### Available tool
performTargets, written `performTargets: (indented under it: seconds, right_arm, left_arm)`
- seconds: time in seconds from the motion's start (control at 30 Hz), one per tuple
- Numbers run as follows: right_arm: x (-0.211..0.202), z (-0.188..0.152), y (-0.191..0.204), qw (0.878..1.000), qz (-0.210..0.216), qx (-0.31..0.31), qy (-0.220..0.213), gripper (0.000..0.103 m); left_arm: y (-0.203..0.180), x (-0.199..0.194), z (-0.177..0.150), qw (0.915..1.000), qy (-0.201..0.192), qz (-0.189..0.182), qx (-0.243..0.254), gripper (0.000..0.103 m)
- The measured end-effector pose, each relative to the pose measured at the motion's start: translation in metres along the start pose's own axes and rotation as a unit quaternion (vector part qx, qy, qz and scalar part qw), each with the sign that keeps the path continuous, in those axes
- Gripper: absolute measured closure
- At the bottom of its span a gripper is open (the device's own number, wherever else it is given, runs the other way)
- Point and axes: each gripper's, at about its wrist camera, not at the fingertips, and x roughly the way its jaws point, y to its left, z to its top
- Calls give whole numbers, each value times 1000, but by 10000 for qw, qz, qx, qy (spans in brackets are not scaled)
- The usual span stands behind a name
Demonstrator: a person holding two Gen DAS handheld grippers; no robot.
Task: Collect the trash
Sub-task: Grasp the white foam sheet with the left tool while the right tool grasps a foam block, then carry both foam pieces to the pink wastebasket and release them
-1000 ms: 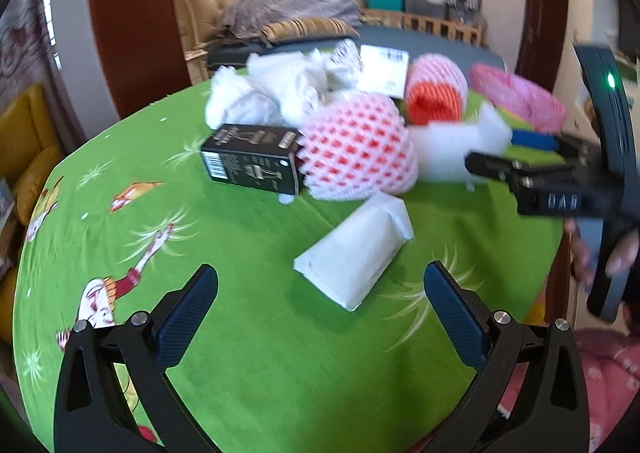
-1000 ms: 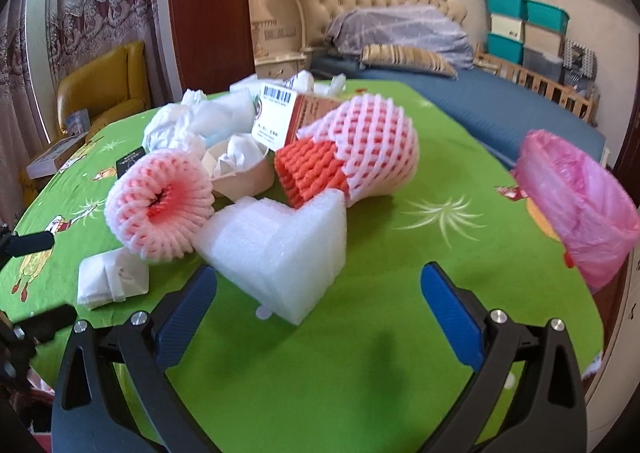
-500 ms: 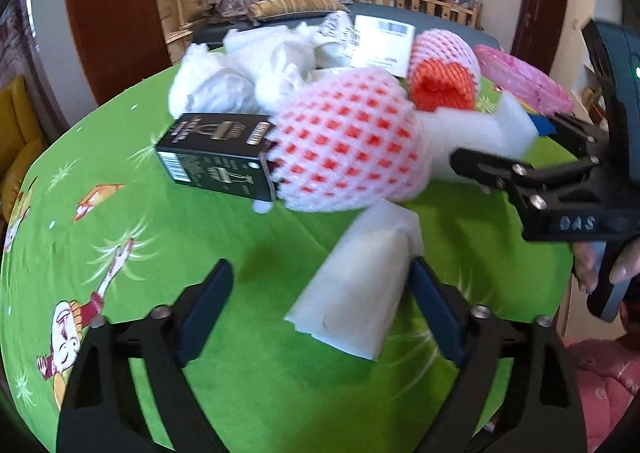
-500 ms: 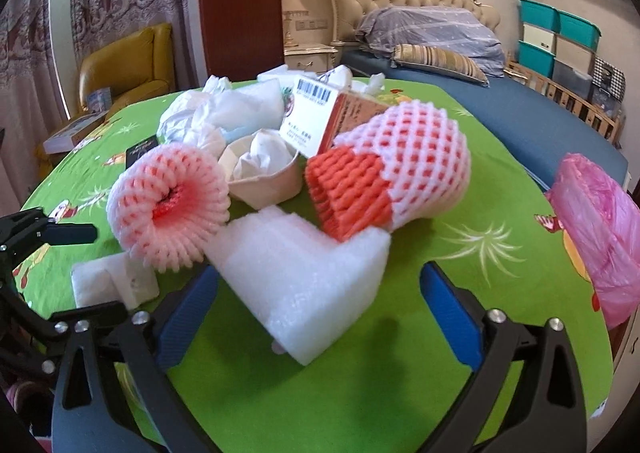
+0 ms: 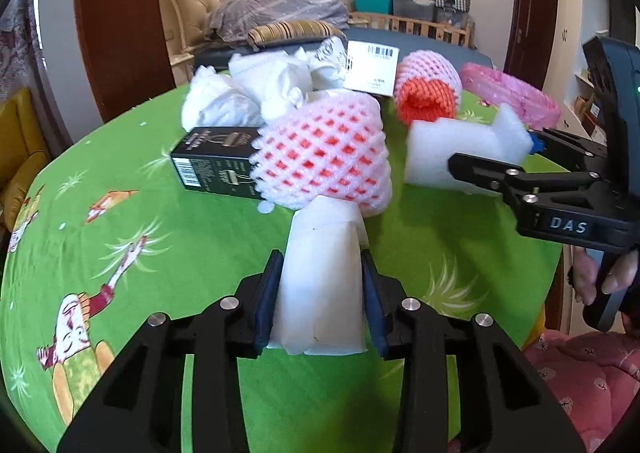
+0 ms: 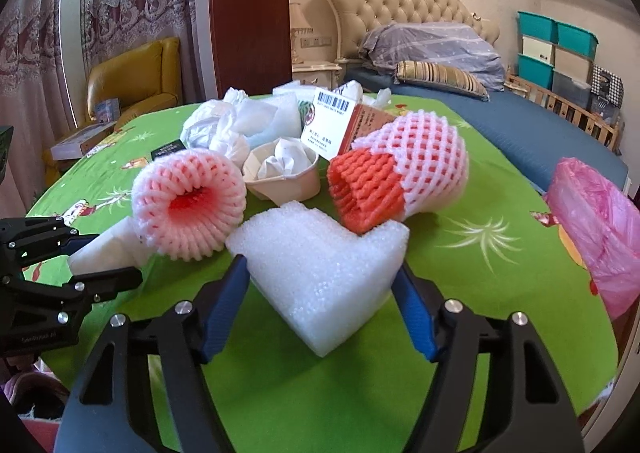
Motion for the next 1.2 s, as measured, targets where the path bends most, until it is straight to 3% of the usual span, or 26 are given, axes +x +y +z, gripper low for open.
performTargets:
  seconds: [0.4, 0.53, 0.77, 0.93, 1.2]
  right_arm:
    - [-65, 17, -40, 9950, -228, 400, -886, 34]
    - [-79, 19, -56, 9923, -364, 506, -1066, 34]
    - [-102, 16, -79, 9869, -713, 521, -1347, 34]
    - [-112, 12, -106, 9822, -941, 729, -1454, 33]
    - [-128, 8, -161, 9710, -1501, 1016, -1556, 33]
  left_arm:
    - [-9, -52, 12, 9925, -1181, 320, -36, 67]
    - [-10, -62, 21, 9895, -1438, 98, -88, 67]
    - [-24, -61, 38, 9869, -1600, -200, -109, 67]
    - [-49, -49, 59, 9882, -1512, -192, 152, 67]
    - [-107, -13, 122, 9864, -1392, -733, 468, 67]
